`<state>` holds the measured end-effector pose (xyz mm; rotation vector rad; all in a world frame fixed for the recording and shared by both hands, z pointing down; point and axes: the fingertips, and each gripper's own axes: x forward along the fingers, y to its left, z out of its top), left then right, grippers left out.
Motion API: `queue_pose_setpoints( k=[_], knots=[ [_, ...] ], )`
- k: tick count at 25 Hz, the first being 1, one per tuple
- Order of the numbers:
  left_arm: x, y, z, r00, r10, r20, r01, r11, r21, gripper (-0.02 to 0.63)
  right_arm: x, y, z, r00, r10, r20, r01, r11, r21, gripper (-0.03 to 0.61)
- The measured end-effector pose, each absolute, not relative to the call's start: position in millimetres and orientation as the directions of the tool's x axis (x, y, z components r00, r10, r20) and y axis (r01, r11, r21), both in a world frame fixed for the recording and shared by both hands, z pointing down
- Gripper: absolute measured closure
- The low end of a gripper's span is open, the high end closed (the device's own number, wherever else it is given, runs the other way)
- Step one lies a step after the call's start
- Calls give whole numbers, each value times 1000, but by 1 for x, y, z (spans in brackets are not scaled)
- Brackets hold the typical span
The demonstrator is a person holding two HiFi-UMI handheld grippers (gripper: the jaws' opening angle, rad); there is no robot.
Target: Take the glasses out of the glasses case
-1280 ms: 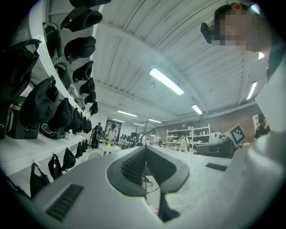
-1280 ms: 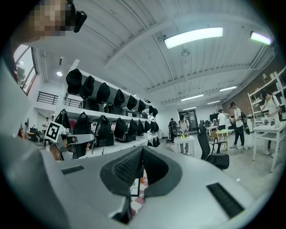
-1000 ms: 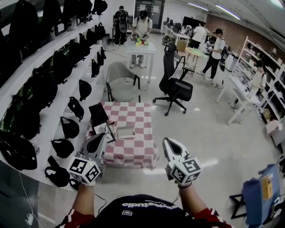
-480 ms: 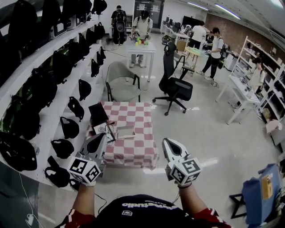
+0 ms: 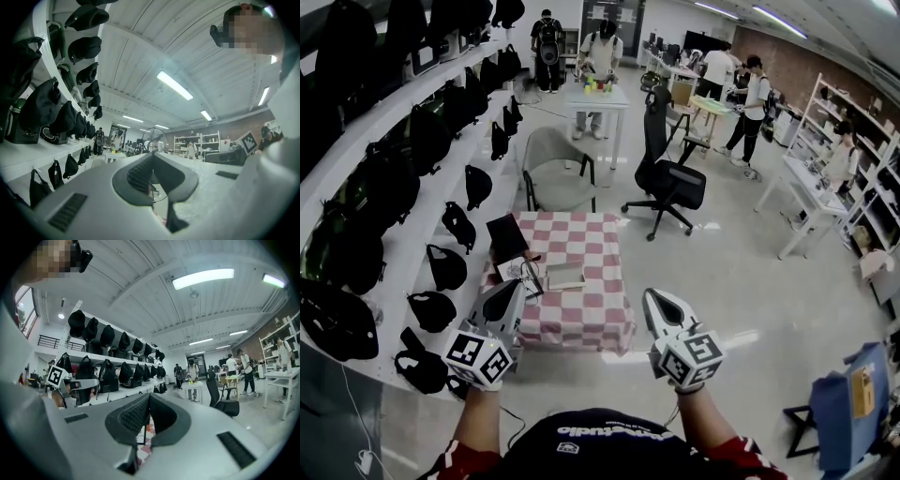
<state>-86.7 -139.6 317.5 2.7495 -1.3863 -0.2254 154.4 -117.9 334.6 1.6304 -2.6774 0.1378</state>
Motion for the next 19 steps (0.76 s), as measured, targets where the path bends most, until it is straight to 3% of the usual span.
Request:
queue_pose_setpoints(
  k=[19],
  knots=[
    [-85, -140, 322, 589, -801, -105, -793, -598, 118, 603, 154, -120, 324, -424, -905, 42, -904, 420, -78, 581]
  ],
)
